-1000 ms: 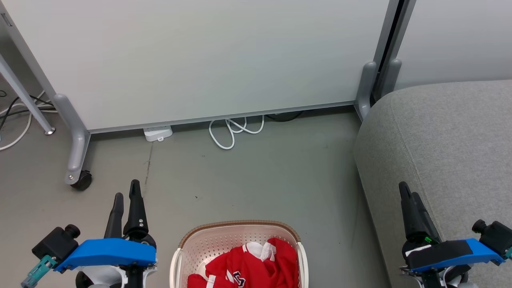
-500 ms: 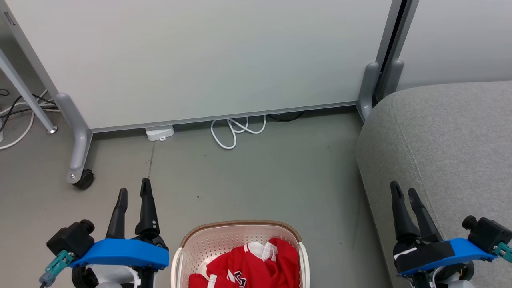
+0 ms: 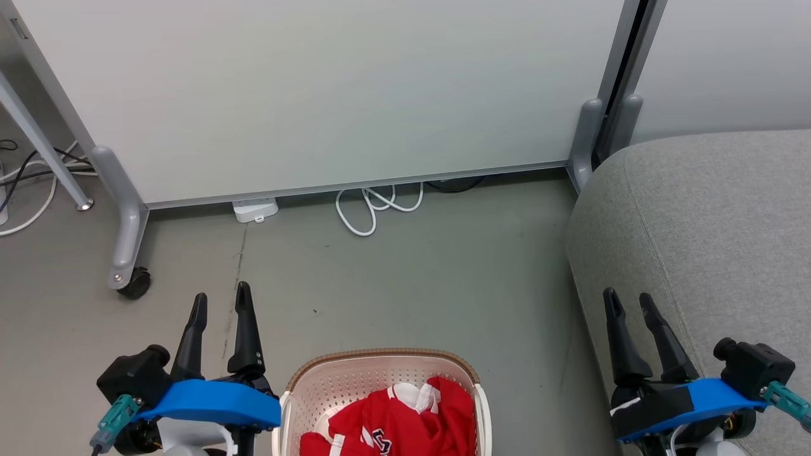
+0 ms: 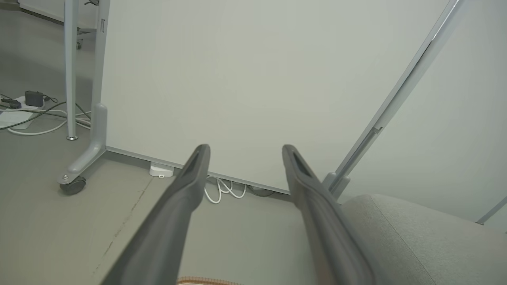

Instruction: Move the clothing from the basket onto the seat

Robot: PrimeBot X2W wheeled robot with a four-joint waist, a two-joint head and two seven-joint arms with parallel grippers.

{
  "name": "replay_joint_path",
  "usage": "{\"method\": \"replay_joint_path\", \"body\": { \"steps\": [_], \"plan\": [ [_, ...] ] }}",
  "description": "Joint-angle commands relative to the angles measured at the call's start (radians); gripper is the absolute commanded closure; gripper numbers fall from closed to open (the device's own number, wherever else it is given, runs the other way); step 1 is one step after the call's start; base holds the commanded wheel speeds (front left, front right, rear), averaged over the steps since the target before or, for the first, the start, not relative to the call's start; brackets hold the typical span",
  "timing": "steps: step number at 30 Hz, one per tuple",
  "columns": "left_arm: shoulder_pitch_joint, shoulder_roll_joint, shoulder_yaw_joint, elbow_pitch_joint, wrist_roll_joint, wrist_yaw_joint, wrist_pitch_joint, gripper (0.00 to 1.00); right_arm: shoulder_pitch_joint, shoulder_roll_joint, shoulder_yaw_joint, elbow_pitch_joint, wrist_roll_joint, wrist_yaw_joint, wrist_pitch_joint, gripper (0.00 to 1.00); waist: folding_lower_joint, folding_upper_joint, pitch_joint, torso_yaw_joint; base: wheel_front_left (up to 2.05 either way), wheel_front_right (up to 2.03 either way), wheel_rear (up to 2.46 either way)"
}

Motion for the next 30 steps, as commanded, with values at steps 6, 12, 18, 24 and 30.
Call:
{"method": "replay_joint_path", "body": {
  "steps": [6,12,18,24,30],
  "plan": [
    [-0.025,0.007,-0.011,-0.006,0.075,0.007,-0.021,0.0,-0.023,-0.008,0.012,-0.003,-0.076,0.002,-0.022,0.0,-0.0001,0.0,-0.001,0.001,0.0,0.0,0.0],
    [-0.023,0.007,-0.018,-0.006,0.133,0.006,-0.036,0.0,-0.023,-0.008,0.017,0.003,-0.135,0.002,-0.036,0.0,-0.0001,0.0,0.0,0.002,0.0,0.0,0.0],
    [-0.025,0.007,-0.026,0.0,0.183,0.003,-0.048,0.0,-0.025,-0.008,0.024,0.006,-0.192,0.002,-0.049,0.0,-0.0001,0.0,0.001,0.006,0.0,0.0,0.0],
    [-0.024,0.007,-0.034,0.004,0.231,0.006,-0.063,0.0,-0.027,-0.009,0.033,0.008,-0.246,0.002,-0.063,0.0,-0.0001,0.0,0.002,0.007,0.0,0.0,0.0],
    [-0.026,0.007,-0.044,0.007,0.277,0.008,-0.074,0.0,-0.028,-0.009,0.038,0.011,-0.295,0.002,-0.075,0.0,-0.0001,0.0,0.003,0.008,0.0,0.0,0.0]
  ]
}}
